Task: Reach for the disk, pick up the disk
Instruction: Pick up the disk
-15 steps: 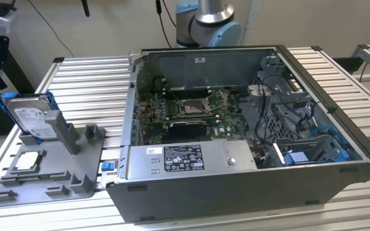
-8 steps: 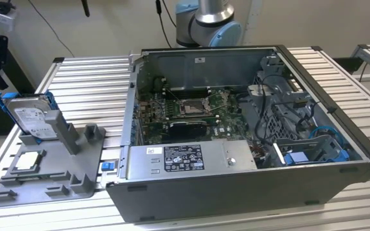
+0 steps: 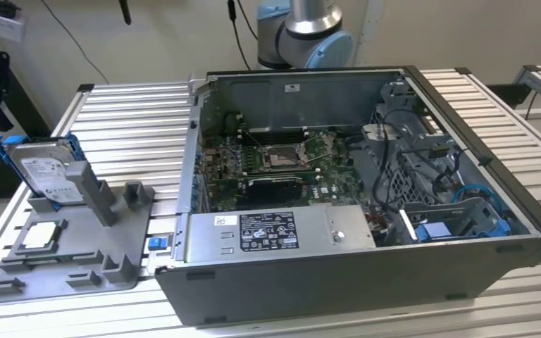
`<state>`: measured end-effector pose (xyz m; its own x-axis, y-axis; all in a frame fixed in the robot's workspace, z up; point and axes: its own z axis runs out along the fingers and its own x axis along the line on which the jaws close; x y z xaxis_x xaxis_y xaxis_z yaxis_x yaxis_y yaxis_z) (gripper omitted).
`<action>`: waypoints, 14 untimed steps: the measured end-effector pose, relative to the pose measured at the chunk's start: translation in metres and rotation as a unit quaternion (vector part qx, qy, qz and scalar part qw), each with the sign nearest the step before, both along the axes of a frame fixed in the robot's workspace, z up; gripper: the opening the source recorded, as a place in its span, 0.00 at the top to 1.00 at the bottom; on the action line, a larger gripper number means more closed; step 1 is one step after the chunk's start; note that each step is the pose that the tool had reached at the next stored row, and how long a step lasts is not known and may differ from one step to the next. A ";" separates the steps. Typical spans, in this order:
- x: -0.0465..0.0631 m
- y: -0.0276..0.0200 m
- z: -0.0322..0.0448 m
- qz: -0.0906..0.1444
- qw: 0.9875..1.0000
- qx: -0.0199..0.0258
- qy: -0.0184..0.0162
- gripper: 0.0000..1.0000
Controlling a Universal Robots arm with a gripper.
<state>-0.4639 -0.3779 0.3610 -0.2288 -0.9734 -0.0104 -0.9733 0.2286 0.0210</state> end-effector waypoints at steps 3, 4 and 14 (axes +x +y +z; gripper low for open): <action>0.000 0.0003 -0.0002 0.018 1.000 0.000 -0.001 1.00; 0.000 0.0004 -0.0003 0.024 1.000 0.000 -0.001 1.00; 0.000 0.0013 -0.0005 0.052 0.999 0.000 -0.001 0.00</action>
<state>-0.4639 -0.3766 0.3605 -0.1269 -0.9919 -0.0107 -0.9917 0.1267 0.0194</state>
